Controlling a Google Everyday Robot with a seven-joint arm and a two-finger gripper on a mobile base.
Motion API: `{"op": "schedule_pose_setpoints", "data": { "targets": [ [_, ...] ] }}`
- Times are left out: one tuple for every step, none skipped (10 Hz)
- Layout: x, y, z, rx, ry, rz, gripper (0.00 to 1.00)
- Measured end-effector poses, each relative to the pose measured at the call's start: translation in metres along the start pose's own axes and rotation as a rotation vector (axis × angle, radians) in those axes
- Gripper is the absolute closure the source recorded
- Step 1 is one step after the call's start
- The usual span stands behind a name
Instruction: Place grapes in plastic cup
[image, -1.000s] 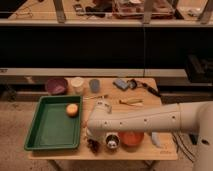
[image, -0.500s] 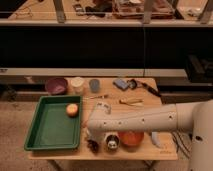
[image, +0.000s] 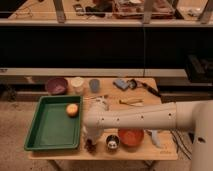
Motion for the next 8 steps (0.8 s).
{"op": "schedule_pose_setpoints", "data": {
  "targets": [
    [-0.001, 0.000, -0.002, 0.003, -0.010, 0.014, 1.00],
    [0.000, -0.001, -0.007, 0.018, -0.016, 0.033, 1.00],
    [0.002, -0.003, -0.018, 0.035, -0.014, 0.044, 1.00],
    [0.003, -0.005, -0.030, 0.050, -0.008, 0.049, 1.00],
    [0.007, -0.009, -0.054, 0.071, 0.008, 0.055, 1.00],
    [0.011, -0.014, -0.079, 0.091, 0.024, 0.060, 1.00],
    [0.015, -0.018, -0.099, 0.106, 0.038, 0.065, 1.00],
    [0.020, -0.022, -0.119, 0.120, 0.053, 0.073, 1.00]
  ]
}}
